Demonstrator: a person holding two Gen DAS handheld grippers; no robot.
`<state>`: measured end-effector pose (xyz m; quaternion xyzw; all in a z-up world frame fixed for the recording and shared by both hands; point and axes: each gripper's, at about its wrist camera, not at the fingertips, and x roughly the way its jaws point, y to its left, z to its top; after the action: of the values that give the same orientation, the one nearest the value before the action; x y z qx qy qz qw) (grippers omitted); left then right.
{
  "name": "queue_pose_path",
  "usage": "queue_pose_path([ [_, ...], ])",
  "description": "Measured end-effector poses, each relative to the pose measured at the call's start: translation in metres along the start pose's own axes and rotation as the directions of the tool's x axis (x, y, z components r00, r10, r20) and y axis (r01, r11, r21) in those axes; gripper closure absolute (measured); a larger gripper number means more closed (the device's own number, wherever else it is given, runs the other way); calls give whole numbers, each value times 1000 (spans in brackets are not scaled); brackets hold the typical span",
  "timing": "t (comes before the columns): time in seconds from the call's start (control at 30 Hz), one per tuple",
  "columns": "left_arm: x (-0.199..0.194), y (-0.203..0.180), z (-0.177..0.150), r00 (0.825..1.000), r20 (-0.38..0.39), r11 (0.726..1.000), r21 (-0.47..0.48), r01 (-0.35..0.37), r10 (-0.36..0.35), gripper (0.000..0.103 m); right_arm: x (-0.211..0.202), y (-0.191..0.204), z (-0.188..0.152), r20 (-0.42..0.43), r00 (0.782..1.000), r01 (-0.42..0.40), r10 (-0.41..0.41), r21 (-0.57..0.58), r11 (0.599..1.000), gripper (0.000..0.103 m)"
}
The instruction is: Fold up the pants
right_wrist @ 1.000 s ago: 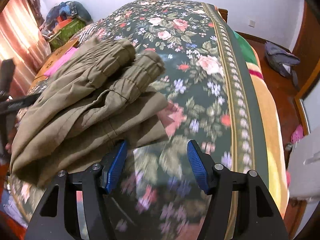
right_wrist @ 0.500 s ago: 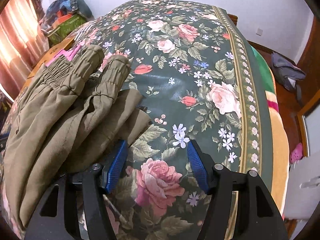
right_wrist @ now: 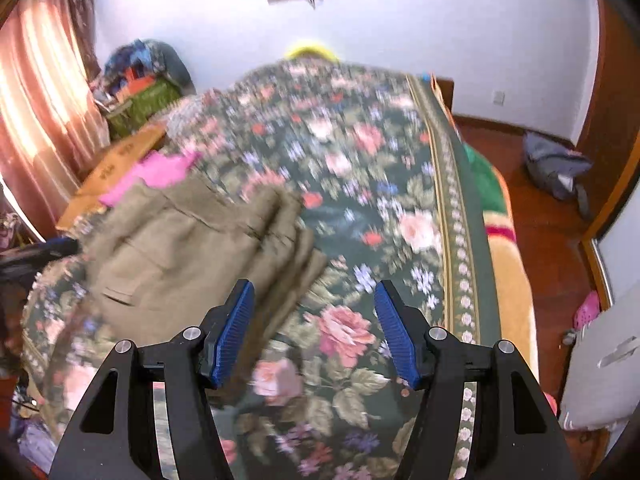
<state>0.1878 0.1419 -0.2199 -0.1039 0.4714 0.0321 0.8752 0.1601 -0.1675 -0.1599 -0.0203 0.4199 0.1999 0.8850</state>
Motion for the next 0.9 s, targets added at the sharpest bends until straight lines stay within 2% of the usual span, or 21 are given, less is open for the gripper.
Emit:
queue_pose_path([
  [0.07,12,2,-1,1000,-24,1000,11,-12,12,35,-8,9,2,33,999,-32,32,2,999,44],
  [0.13,25,4,-6,998,-45,999,27,-43,44,35,-5,18,1,29,998,-56,56,-3,998,44],
  [0.23,33,10,-13,997,-64,999,16,-30,31,33,8,37,-10,-19,996,-84,83,-33,996,44],
  [0.33,33,19,-17,998,-64,1000,-3,-21,21,28,32,45,-27,-101,991,-99,93,-57,993,44],
  [0.43,27,28,-19,998,-59,999,5,-34,34,26,41,35,-35,-129,982,-137,135,-8,991,44],
  [0.47,25,31,-19,997,-59,998,9,-57,58,26,42,29,-35,-132,980,-150,150,15,989,44],
  [0.5,24,35,-20,992,-55,993,21,-115,116,26,41,27,-35,-134,980,-148,150,19,989,43],
  [0.57,24,49,-22,984,-59,985,24,-168,169,28,39,24,-35,-132,984,-116,116,5,993,43],
  [0.67,20,69,-22,986,-80,988,-26,-152,149,30,39,23,-37,-131,987,-90,88,-9,996,43],
  [0.73,13,75,-22,993,-68,994,-48,-102,99,30,38,23,-37,-131,988,-86,84,-8,996,43],
  [0.8,4,70,-21,998,-39,998,-31,-47,46,30,38,23,-36,-128,989,-73,71,-16,997,43],
  [0.9,6,54,-19,999,-44,1000,19,-9,10,30,42,20,-34,-133,989,-62,58,-22,998,43],
])
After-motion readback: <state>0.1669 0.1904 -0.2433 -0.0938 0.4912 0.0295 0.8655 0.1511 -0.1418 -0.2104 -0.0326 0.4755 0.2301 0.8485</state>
